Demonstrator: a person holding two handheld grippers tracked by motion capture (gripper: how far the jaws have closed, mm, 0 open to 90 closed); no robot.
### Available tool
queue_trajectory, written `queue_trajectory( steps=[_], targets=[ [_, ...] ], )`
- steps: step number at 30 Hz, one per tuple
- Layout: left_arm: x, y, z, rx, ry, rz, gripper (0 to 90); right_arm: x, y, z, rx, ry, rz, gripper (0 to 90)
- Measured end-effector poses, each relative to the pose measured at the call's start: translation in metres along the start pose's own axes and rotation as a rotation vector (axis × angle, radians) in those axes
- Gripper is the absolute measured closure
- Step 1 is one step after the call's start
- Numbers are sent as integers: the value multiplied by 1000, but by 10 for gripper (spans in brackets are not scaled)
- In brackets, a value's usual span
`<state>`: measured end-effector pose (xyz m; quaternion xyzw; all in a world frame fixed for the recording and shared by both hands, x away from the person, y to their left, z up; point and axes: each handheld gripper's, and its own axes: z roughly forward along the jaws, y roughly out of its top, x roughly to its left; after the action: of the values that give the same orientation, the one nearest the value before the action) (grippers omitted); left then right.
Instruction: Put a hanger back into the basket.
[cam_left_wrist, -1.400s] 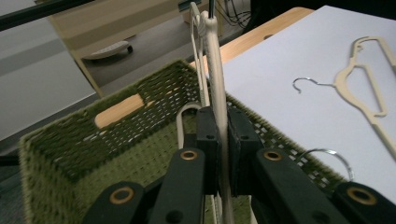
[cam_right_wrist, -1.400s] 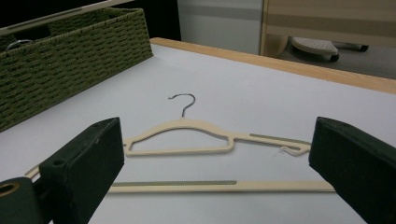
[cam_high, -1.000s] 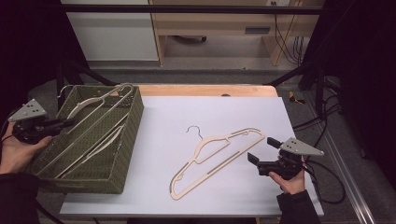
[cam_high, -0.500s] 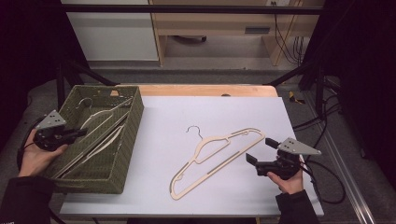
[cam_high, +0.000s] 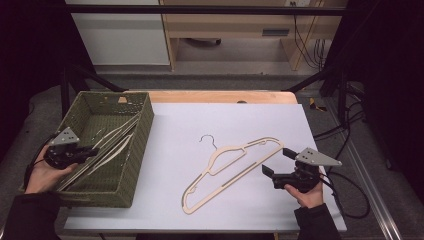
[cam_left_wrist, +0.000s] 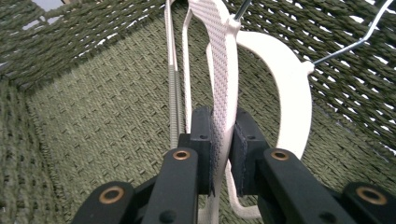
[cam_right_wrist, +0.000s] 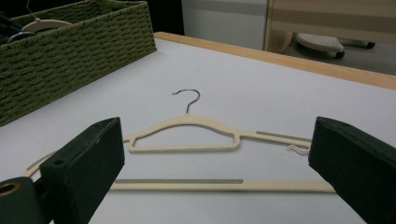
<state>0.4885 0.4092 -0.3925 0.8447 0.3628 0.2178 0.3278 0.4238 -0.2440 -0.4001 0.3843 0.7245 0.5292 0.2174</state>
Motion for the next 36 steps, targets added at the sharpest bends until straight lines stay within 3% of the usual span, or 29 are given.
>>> queue_trajectory(
  steps=[5, 8, 18, 26, 29, 36],
  targets=[
    [-3, 0, 6, 51, -48, -4, 728, 2, 0, 1, 1, 2, 4, 40],
    [-6, 0, 10, 67, -78, -16, 635, 2, 0, 1, 0, 2, 3, 40],
    [-5, 3, 8, 45, -41, -27, 362, 3, 0, 3, 4, 6, -1, 40],
    [-9, 14, -8, -66, -12, -61, 280, 3, 0, 3, 4, 9, 1, 39],
    [-15, 21, -14, -124, 0, -76, 238, 4, 1, 3, -1, 7, 2, 39],
    [-37, 39, -25, -292, -15, -135, 147, 4, 1, 4, 0, 11, 8, 33]
  ],
)
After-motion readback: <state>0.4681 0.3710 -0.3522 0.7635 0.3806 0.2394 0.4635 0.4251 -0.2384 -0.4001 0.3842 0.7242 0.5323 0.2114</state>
